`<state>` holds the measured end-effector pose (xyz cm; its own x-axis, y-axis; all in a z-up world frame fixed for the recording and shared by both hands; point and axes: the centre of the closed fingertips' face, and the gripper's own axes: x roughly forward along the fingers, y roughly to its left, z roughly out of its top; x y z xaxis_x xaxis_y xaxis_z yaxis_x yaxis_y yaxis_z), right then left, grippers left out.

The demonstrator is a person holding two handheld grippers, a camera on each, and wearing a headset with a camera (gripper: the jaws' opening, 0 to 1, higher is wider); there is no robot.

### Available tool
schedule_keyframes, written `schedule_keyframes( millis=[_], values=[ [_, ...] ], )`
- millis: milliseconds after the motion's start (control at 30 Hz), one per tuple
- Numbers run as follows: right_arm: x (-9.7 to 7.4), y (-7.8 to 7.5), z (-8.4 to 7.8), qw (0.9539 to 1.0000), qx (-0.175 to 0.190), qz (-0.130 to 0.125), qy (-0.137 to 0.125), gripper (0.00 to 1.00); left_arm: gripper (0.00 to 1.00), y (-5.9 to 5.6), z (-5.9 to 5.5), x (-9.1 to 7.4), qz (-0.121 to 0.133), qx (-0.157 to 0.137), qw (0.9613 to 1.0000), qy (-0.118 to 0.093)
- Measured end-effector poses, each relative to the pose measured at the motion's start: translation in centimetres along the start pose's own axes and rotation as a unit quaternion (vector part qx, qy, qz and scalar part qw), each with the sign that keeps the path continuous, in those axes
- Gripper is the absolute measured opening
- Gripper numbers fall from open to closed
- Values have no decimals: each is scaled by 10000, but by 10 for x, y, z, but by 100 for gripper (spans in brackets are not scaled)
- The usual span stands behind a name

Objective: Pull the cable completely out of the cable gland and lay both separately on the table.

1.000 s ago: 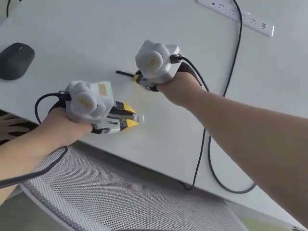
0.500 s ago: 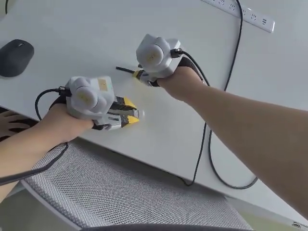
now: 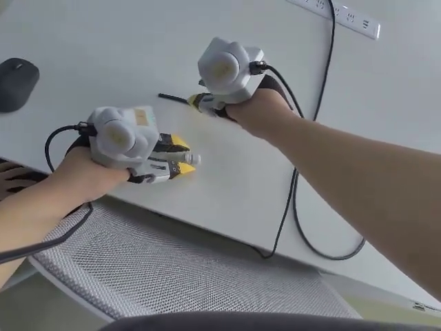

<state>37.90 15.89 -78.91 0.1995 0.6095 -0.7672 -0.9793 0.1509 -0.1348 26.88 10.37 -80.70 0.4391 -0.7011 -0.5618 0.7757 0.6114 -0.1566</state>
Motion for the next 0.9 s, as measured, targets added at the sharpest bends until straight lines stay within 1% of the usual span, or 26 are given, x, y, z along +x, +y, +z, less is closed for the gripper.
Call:
schedule_keyframes(
  millis=[67, 133, 267, 433, 500, 600, 700, 767, 800, 900],
  values=[
    [-7, -2, 2, 10000, 16, -37, -59, 23, 27, 1, 1, -1, 23, -2, 10000, -12],
    [-15, -4, 4, 9998, 129, -67, -159, 25, 28, 2, 1, -1, 30, -14, 10000, -19],
    [-31, -6, 2, 9995, 163, -144, -233, 29, 31, 1, 3, -1, 16, -17, 10000, -28],
    [-52, -10, 2, 9983, 340, -267, -382, 34, 36, 0, 5, -2, 2, -86, 10000, -30],
    [-65, -11, 3, 9974, 426, -330, -481, 35, 38, -1, 7, -3, 7, -106, 9999, -54],
    [-82, -10, 3, 9958, 550, -407, -611, 37, 39, -2, 10, -6, 0, -161, 9998, -91],
    [-92, -9, 1, 9953, 562, -466, -637, 37, 39, -2, 12, -10, -37, -297, 9995, -95],
    [-100, -9, -2, 9950, 544, -543, -641, 38, 41, -2, 18, -14, -3, -336, 9992, -205],
    [-103, -8, -3, 9943, 594, -565, -678, 38, 42, -2, 19, -15, -3, -369, 9991, -212],
    [-115, -5, -3, 9928, 694, -600, -773, 40, 44, -3, 21, -19, 7, -361, 9991, -221]
  ],
)
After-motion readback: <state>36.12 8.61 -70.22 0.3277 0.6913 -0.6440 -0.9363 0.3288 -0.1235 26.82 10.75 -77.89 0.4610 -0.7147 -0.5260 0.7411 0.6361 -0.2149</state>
